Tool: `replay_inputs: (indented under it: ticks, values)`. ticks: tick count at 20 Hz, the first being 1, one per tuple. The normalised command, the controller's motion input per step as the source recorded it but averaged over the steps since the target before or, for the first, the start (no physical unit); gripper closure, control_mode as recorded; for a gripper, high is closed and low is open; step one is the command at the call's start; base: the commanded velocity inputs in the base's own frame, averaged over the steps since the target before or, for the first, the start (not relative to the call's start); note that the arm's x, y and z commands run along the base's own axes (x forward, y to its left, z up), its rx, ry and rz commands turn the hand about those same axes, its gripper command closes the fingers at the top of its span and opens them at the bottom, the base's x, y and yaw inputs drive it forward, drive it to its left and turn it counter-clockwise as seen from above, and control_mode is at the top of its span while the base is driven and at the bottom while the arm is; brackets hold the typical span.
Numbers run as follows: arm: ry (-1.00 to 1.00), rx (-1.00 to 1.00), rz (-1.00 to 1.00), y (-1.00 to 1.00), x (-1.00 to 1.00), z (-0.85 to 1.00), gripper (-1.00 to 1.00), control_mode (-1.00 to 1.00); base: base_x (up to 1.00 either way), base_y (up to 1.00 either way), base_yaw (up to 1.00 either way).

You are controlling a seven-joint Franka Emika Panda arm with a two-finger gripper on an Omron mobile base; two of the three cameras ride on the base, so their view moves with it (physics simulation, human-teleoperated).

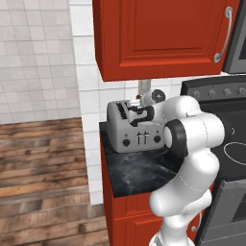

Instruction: Start the toaster. Once the lever pops up, take the bread to the plate on the dining counter.

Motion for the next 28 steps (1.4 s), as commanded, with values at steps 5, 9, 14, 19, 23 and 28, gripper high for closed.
replay_inputs:
  ticks: [5, 9, 14, 19, 23, 28]
  values:
    - [0.0, 0.0, 0.0, 0.0, 0.0, 0.07, 1.0, -1.0, 0.0, 0.0, 0.0]
    - [-0.01, 0.0, 0.0, 0.0, 0.0, 0.24, 1.0, -1.0, 0.0, 0.0, 0.0]
    - [-0.06, 0.0, 0.0, 0.0, -0.05, 0.31, 1.0, -1.0, 0.0, 0.0, 0.0]
    - [-0.09, 0.0, 0.0, 0.0, -0.11, 0.25, 1.0, -1.0, 0.0, 0.0, 0.0]
    - [-0.09, -0.01, 0.0, 0.0, -0.26, 0.19, 1.0, -1.0, 0.0, 0.0, 0.0]
    - [-0.12, -0.01, 0.0, 0.0, -0.35, 0.14, 1.0, -1.0, 0.0, 0.0, 0.0]
